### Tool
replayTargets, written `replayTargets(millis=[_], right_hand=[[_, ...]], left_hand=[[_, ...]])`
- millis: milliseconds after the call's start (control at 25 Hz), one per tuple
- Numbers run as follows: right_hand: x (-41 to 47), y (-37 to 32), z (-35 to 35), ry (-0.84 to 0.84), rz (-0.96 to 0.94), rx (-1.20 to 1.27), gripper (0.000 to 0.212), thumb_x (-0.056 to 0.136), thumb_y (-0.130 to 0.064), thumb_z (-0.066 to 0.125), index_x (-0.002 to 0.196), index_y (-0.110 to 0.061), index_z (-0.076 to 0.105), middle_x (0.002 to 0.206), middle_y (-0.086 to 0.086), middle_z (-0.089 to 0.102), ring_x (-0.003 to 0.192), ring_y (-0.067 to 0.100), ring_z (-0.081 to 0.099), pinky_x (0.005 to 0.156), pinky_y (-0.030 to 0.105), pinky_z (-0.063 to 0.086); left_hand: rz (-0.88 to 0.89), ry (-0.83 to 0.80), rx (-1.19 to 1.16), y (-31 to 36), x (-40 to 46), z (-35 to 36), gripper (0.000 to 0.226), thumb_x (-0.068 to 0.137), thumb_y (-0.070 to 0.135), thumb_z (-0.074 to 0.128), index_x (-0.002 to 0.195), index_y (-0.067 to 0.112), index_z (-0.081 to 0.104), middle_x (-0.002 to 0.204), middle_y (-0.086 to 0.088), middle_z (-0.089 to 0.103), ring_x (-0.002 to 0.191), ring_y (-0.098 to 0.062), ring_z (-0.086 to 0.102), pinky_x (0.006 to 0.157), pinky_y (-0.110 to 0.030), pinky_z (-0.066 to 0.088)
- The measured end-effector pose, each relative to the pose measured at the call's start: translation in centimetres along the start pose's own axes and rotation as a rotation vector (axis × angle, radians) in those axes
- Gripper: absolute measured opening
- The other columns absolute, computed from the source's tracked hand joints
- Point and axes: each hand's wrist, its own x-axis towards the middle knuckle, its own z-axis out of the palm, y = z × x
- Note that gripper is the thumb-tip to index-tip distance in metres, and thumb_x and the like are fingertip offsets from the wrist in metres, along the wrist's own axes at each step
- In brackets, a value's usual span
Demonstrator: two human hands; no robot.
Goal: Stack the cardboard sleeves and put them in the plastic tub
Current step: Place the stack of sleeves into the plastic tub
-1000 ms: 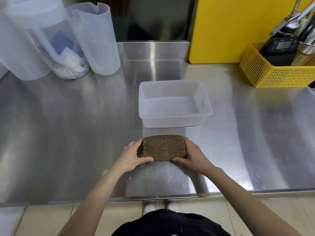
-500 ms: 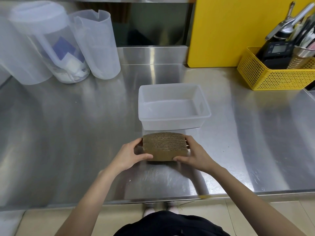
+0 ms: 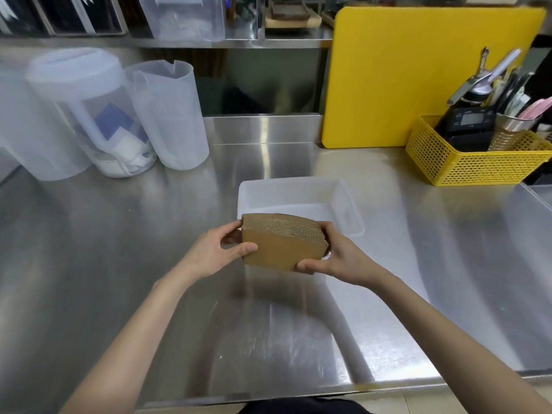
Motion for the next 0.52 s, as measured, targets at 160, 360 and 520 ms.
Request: replayTargets(millis=[160, 360, 520], right_hand=[[2.2, -1.5, -1.2, -0.001, -0.024, -0.019, 0.083, 0.07, -0.02, 0.077, 0.133, -0.017, 0.024, 0.116, 0.001, 0.047, 0.099, 0.016, 0.053, 0.083, 0.025, 0.048], [5.1, -2.4, -2.2, 0.014, 0.034, -0.085, 0.073, 0.073, -0.029, 0.074, 0.13, -0.019, 0.029, 0.111, 0.0, 0.048, 0.096, 0.023, 0.055, 0.08, 0.028, 0.046], [7.4, -2.0, -2.2, -0.002, 0.174, -0.037, 0.07, 0.074, -0.036, 0.071, 0.128, -0.016, 0.03, 0.11, 0.002, 0.052, 0.099, 0.022, 0.057, 0.082, 0.028, 0.047]], left_hand=[[0.008, -0.012, -0.038, 0.6, 2.8, -1.5, 0.053, 0.072, 0.033, 0.07, 0.121, 0.019, 0.054, 0.095, 0.014, 0.064, 0.089, 0.001, 0.06, 0.093, -0.021, 0.044], [-0.013, -0.003, -0.075, 1.7, 6.3, -2.9, 0.039, 0.08, 0.024, 0.062, 0.117, 0.018, 0.053, 0.092, 0.013, 0.061, 0.088, 0.001, 0.057, 0.08, -0.012, 0.043], [-0.081, -0.039, -0.047, 2.2, 9.5, -3.3, 0.038, 0.082, 0.032, 0.059, 0.116, 0.017, 0.055, 0.105, 0.004, 0.061, 0.1, -0.013, 0.057, 0.086, -0.019, 0.041]])
